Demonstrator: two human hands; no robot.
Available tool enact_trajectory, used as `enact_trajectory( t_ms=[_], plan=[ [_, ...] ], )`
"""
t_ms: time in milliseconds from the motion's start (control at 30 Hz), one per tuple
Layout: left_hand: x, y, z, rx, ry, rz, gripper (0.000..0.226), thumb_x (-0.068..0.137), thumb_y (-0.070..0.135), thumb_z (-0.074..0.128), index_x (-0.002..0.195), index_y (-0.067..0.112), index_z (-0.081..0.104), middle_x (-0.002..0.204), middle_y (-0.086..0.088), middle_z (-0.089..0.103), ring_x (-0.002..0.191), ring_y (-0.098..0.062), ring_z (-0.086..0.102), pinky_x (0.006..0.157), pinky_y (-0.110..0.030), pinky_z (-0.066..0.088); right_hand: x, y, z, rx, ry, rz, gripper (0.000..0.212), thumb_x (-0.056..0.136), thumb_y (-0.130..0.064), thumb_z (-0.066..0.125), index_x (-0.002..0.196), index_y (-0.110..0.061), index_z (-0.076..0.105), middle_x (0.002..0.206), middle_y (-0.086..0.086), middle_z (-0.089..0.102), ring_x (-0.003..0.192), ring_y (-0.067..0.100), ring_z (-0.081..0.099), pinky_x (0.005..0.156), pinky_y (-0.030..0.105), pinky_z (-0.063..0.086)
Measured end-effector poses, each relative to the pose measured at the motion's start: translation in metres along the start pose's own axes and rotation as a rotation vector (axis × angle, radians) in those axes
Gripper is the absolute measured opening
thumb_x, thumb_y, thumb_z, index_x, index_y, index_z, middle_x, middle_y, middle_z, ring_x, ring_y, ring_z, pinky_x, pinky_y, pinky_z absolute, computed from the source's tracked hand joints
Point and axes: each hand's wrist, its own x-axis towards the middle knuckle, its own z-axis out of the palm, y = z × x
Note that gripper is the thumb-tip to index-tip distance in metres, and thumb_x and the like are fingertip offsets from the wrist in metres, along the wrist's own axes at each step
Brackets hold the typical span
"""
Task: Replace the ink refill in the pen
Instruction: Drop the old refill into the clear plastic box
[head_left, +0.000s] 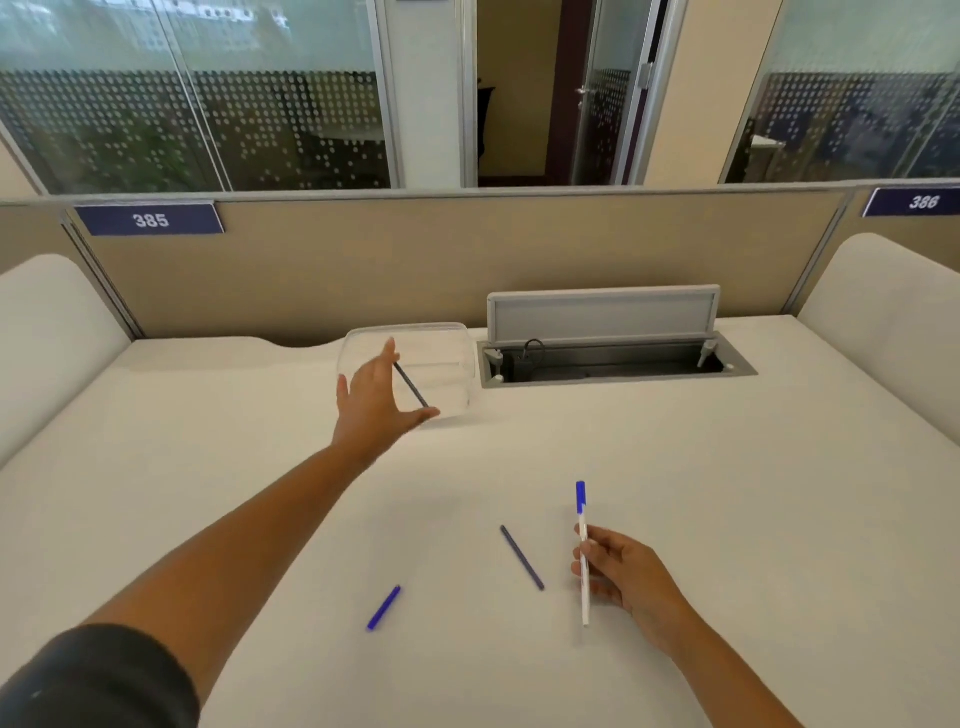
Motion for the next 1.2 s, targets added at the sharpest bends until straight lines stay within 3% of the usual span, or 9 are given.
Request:
enact_trajectory(
  t_ms=[233,367,500,667,800,1000,1100,1200],
  plan=[
    [0.075,0.000,0.031,-0.028,0.129,-0.279,0.102,0.068,0.053,0.071,0.145,0.018,0.014,0.143,-0.007,0.042,0.137,-0.024,0.029,0.114,-0.054,0.009,0.007,0.007,-0.004,0.073,0.051,-0.044,0.021,0.085,0.005,0.057,0.089,-0.012,0.069,0.063,0.008,0.071,0.053,0.020,0.068,0.046,0.024,0.053],
    [0.103,-0.005,0.048,-0.025,0.105,-0.340,0.107,0.065,0.058,0.072,0.145,0.022,0.011,0.139,-0.009,0.045,0.134,-0.028,0.033,0.112,-0.057,0.013,0.012,0.013,-0.008,0.125,0.036,-0.070,0.022,0.084,0.014,0.053,0.085,-0.003,0.068,0.058,0.015,0.068,0.048,0.026,0.065,0.045,0.020,0.051],
    [0.112,-0.014,0.061,0.017,0.058,-0.353,0.112,0.062,0.065,0.068,0.146,0.025,0.005,0.143,-0.012,0.042,0.140,-0.028,0.023,0.112,-0.059,0.010,0.022,0.011,-0.012,0.144,-0.015,-0.017,0.022,0.087,0.014,0.046,0.092,-0.001,0.062,0.060,0.018,0.066,0.061,0.036,0.059,0.051,0.022,0.052],
    [0.097,-0.029,0.056,0.045,0.054,-0.352,0.109,0.064,0.066,0.065,0.146,0.023,0.007,0.150,-0.009,0.033,0.143,-0.026,0.015,0.112,-0.060,0.006,0.019,0.010,-0.012,0.172,0.038,-0.021,0.023,0.088,0.012,0.047,0.091,-0.004,0.064,0.060,0.016,0.065,0.051,0.028,0.064,0.045,0.025,0.053],
    [0.073,-0.030,0.043,0.071,0.052,-0.312,0.106,0.067,0.063,0.065,0.146,0.020,0.010,0.152,-0.008,0.029,0.143,-0.027,0.016,0.113,-0.058,0.007,0.012,0.002,-0.006,0.195,0.062,-0.033,0.023,0.088,0.008,0.051,0.092,-0.009,0.066,0.070,0.017,0.064,0.062,0.030,0.062,0.046,0.029,0.055],
    [0.023,0.001,0.038,0.039,-0.087,-0.185,0.103,0.068,0.059,0.067,0.146,0.017,0.014,0.151,-0.009,0.031,0.144,-0.025,0.014,0.115,-0.050,0.011,0.006,-0.006,0.002,0.217,0.028,-0.021,0.017,0.090,-0.001,0.053,0.103,-0.008,0.060,0.081,0.014,0.066,0.073,0.026,0.067,0.054,0.029,0.058],
    [-0.021,0.013,0.046,0.073,-0.253,-0.020,0.098,0.068,0.057,0.069,0.144,0.019,0.021,0.153,-0.006,0.028,0.143,-0.026,0.017,0.115,-0.048,0.015,0.005,-0.007,0.001,0.214,0.028,-0.031,0.017,0.090,-0.002,0.053,0.106,-0.006,0.058,0.082,0.013,0.065,0.074,0.024,0.067,0.058,0.029,0.060],
    [-0.070,0.013,0.057,0.193,-0.533,0.245,0.087,0.074,0.055,0.064,0.145,0.029,0.020,0.157,-0.001,0.016,0.144,-0.022,0.010,0.117,-0.047,0.011,0.003,-0.007,0.002,0.238,0.029,-0.037,0.015,0.090,-0.003,0.054,0.104,-0.007,0.059,0.082,0.012,0.066,0.072,0.020,0.069,0.056,0.028,0.059]
  ],
)
